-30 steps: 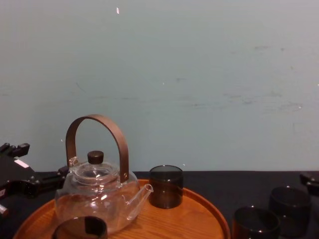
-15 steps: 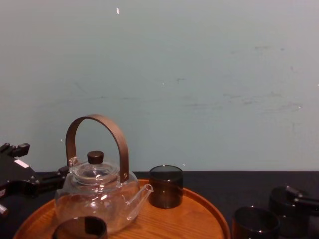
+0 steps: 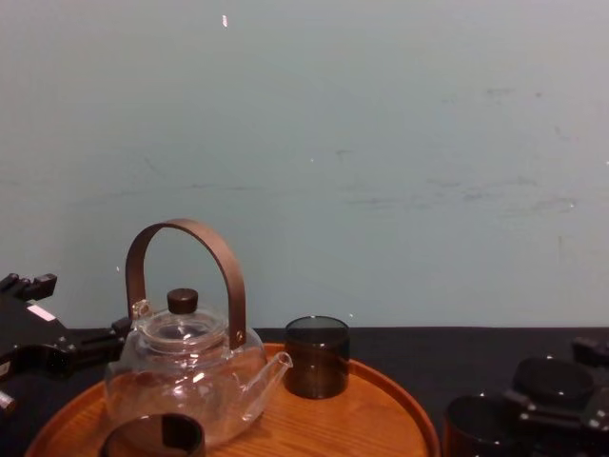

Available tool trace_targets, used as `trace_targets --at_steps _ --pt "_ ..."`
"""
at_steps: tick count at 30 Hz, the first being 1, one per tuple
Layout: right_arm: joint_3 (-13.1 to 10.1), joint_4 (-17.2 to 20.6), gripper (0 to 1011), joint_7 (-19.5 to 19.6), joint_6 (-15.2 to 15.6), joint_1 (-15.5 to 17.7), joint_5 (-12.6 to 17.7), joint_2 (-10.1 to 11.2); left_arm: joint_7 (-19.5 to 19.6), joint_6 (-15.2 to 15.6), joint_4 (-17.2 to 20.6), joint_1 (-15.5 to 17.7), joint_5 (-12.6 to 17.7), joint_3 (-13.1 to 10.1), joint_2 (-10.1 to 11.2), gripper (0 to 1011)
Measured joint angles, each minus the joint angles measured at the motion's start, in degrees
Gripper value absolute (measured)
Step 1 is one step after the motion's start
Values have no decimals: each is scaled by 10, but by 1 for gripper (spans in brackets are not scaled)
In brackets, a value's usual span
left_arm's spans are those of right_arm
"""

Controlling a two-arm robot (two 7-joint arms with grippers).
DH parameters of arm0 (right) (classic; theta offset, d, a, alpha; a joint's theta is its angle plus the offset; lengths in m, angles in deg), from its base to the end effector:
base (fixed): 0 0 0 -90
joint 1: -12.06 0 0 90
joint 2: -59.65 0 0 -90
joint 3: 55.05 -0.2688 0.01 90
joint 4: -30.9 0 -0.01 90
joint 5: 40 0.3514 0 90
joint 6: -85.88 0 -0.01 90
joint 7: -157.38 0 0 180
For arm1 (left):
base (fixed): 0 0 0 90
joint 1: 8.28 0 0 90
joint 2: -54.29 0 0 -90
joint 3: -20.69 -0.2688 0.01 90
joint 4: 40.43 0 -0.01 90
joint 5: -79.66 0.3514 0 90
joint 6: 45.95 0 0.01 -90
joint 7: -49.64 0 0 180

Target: Pick up the glass from the table and place it on the tray.

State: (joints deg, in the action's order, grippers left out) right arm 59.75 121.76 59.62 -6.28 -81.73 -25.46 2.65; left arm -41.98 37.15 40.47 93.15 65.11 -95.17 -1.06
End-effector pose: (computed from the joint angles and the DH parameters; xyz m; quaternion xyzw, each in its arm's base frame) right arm 0.3573 -0.0181 -0.2908 -0.1385 -0.0815 -0.4874 0.8583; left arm 0.3949 0.0594 -0.2933 0.1416 -0.1324 0.5800 0.7913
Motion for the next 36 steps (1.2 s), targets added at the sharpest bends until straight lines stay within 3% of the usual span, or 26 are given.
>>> trace_targets --at_steps 36 --pt "-8 -41 1002 -57 18 -5 -33 -53 0 0 0 0 0 0 0 1001"
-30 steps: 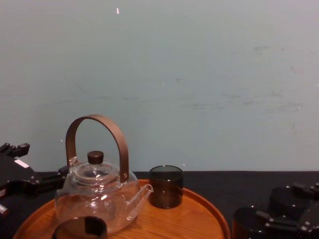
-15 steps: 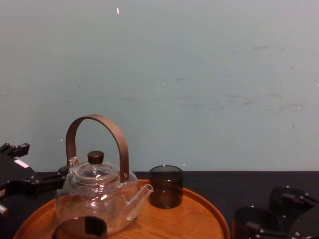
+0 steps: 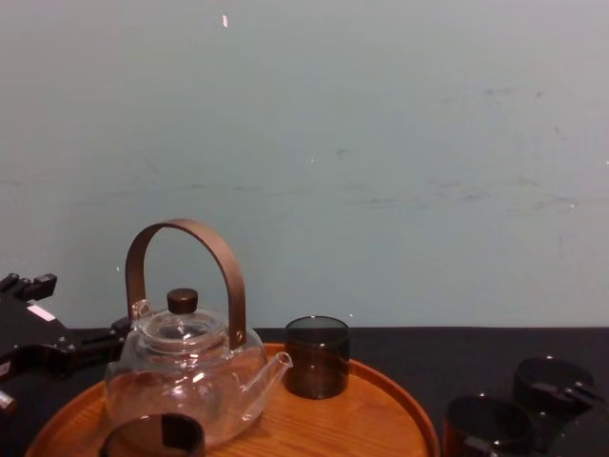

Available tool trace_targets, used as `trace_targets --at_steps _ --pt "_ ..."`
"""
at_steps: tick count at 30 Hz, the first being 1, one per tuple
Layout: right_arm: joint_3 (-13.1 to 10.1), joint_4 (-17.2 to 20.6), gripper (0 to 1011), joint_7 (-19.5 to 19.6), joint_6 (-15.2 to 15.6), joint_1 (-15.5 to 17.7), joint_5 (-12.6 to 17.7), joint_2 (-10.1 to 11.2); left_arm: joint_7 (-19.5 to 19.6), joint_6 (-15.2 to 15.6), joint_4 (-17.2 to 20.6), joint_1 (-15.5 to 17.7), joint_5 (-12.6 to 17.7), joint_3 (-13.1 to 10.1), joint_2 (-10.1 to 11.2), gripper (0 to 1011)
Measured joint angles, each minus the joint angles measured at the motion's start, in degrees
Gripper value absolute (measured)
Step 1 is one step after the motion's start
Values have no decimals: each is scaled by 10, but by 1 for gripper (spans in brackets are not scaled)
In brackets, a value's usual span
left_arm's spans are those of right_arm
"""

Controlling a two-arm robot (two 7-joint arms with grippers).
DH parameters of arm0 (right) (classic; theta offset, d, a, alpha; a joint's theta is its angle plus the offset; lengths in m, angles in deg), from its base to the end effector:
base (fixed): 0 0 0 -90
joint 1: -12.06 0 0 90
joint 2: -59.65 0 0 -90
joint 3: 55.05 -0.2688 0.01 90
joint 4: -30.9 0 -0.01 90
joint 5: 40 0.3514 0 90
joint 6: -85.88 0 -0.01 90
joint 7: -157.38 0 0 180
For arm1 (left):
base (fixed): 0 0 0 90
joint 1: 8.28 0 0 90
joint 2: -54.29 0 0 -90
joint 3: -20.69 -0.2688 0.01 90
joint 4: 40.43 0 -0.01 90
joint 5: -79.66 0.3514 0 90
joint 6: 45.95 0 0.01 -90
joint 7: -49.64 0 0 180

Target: Pick up the glass from the table and place it on the tray.

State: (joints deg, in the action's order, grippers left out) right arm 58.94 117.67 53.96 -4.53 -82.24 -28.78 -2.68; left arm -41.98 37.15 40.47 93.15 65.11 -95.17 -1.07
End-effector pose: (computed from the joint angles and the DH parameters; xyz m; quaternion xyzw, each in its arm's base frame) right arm 0.3624 -0.0056 -0.3085 -0.1535 -0.0507 -0.4585 0.8739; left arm 0.3949 0.0593 -0.2933 0.1415 -0.1324 0.5800 0.7913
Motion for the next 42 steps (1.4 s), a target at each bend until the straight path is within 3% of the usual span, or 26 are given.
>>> trace_targets --at_steps 19,42 --pt "-17 -18 1002 -23 2 4 -12 -21 0 0 0 0 0 0 0 1001" --pt "-53 -48 1002 -54 -3 11 -4 -51 0 0 0 0 0 0 0 1001"
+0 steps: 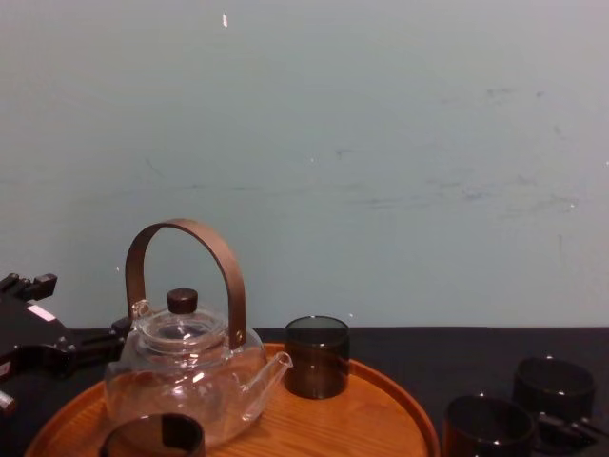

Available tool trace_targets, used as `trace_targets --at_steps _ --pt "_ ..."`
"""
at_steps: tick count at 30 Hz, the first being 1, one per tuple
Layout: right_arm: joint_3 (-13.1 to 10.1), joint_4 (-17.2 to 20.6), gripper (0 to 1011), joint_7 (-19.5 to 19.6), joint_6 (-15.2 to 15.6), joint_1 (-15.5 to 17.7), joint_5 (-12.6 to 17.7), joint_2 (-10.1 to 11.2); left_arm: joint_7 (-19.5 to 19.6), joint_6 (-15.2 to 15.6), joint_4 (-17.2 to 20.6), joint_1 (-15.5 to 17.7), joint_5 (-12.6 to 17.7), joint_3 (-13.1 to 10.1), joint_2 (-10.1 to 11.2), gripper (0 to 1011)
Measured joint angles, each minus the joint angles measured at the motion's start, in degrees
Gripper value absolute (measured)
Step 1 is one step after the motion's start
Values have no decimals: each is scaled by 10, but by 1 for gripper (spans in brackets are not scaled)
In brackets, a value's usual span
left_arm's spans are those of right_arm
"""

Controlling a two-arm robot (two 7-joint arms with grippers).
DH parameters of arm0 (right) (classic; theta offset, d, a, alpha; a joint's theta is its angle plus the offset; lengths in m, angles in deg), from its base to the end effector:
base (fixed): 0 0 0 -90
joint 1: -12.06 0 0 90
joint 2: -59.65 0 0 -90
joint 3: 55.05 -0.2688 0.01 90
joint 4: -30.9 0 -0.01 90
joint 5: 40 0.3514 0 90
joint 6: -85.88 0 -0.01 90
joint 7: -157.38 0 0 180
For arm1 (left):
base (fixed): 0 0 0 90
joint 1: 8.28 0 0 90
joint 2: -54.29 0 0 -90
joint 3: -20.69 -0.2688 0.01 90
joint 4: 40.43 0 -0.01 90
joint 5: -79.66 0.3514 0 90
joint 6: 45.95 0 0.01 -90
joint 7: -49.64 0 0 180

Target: Pick up the glass from the table and place it on the tray.

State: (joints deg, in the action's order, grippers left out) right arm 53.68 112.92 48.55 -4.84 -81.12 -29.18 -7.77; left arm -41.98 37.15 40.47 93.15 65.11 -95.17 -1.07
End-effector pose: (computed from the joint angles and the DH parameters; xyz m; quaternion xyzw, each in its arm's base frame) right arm 0.3659 -0.0176 -0.3289 -0.1395 -0.0026 -0.4626 0.8755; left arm 0.3949 0.0593 -0.2933 0.1415 -0.1324 0.5800 0.7913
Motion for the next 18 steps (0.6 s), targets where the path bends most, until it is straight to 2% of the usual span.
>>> trace_targets --at_steps 18 --pt "-11 -34 1002 -17 -8 -14 -7 -20 0 0 0 0 0 0 0 1001"
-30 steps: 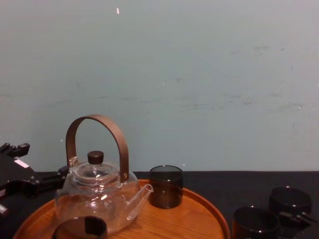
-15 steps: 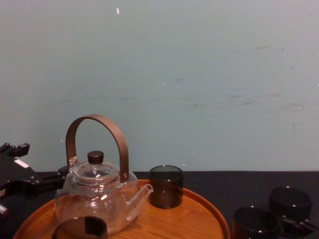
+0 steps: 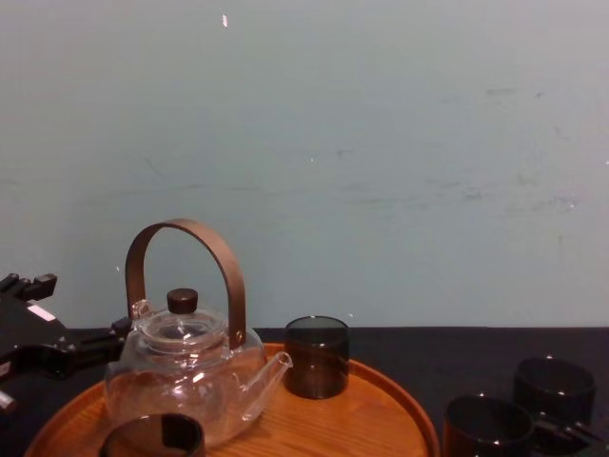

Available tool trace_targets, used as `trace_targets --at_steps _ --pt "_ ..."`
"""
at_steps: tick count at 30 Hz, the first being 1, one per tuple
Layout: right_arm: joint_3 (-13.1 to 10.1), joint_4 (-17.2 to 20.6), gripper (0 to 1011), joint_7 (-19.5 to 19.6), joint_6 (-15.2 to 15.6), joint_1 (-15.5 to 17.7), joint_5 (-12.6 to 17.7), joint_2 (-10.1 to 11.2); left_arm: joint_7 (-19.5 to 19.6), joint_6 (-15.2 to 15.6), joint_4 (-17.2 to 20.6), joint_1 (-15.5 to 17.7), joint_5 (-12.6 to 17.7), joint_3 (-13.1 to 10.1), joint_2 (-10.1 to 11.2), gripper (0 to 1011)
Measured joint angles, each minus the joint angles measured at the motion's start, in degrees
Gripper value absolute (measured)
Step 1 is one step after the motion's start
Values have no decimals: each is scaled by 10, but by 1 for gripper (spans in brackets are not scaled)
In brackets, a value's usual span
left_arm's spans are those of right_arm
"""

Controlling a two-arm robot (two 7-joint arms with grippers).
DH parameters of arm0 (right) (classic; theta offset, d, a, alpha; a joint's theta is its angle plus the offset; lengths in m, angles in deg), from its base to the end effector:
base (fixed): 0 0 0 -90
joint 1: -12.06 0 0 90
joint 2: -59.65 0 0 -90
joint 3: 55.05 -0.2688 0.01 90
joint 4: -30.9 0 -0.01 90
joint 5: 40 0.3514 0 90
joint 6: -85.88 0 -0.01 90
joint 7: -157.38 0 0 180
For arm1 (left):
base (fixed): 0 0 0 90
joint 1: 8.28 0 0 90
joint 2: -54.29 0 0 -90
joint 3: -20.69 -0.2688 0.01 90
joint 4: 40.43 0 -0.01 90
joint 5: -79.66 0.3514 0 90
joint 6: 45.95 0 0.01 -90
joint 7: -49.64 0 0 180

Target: Pick up the glass from the table and place it on the tray.

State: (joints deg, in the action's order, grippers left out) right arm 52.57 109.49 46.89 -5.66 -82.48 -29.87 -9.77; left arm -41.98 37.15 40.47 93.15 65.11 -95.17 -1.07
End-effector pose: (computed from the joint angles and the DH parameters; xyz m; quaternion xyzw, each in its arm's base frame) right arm 0.3732 -0.0203 -0.3376 -0.1359 0.0067 -0.4636 0.8755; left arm 0.3949 0.0593 -0.2933 0.1415 -0.1324 0.5800 0.7913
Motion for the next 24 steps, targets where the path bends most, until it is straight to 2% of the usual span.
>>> trace_targets --at_steps 13,24 --pt "4 -36 1003 -12 -12 -27 -3 -14 0 0 0 0 0 0 0 1001" --pt "11 -74 1002 -28 -27 -55 7 -25 0 0 0 0 0 0 0 1001"
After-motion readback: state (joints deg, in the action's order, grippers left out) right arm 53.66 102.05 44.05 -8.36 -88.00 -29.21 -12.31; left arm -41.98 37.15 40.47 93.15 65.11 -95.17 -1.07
